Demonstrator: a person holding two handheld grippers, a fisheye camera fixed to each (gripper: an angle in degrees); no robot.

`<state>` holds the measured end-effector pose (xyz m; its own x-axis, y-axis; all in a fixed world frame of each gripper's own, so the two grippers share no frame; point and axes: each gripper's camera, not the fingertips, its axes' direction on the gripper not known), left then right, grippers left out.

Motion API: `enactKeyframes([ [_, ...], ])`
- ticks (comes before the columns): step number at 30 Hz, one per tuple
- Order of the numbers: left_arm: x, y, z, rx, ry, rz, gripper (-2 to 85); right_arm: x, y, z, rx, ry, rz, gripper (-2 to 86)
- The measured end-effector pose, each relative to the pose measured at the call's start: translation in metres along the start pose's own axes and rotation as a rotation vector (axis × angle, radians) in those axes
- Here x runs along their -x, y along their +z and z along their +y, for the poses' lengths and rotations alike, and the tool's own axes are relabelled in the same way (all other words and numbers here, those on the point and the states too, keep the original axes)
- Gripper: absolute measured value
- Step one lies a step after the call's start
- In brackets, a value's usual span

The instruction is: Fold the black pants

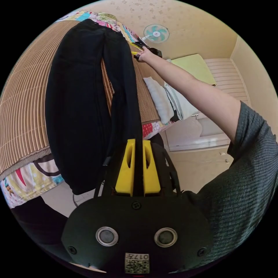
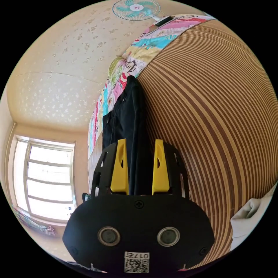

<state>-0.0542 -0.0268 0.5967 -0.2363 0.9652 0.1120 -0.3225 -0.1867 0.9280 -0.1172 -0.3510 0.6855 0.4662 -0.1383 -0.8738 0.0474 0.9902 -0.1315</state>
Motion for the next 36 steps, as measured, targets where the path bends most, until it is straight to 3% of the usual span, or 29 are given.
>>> enactKeyframes([
  [4,0.035,-0.026,0.020,-0.077,-0.065,0.209,4.6,0.082,0.029,0.002,-0.015,-0.143,0.324,4.0],
  [6,0.049,-0.045,0.035,-0.144,-0.094,0.273,4.3,0.162,0.045,0.032,-0.129,-0.377,0.427,3.5],
  [9,0.060,-0.073,0.061,-0.222,-0.131,0.260,4.1,0.254,0.070,0.082,-0.217,-0.648,0.364,3.6],
  [13,0.063,-0.090,0.088,-0.245,-0.189,0.092,4.3,0.303,0.127,0.098,-0.006,-0.748,0.154,4.5],
  [17,0.072,-0.087,0.098,-0.189,-0.278,-0.085,5.0,0.278,0.136,0.116,0.058,-0.577,0.056,5.5],
  [25,0.072,-0.086,0.097,-0.137,-0.225,-0.119,5.1,0.149,0.044,0.287,0.197,-0.667,0.153,9.3],
  [30,0.062,-0.080,0.094,-0.087,-0.211,-0.198,5.1,0.053,-0.011,0.391,0.365,-0.419,-0.076,10.9],
  [36,0.048,-0.076,0.081,-0.017,-0.170,-0.197,4.4,0.040,-0.038,0.448,0.437,-0.426,-0.171,3.8],
])
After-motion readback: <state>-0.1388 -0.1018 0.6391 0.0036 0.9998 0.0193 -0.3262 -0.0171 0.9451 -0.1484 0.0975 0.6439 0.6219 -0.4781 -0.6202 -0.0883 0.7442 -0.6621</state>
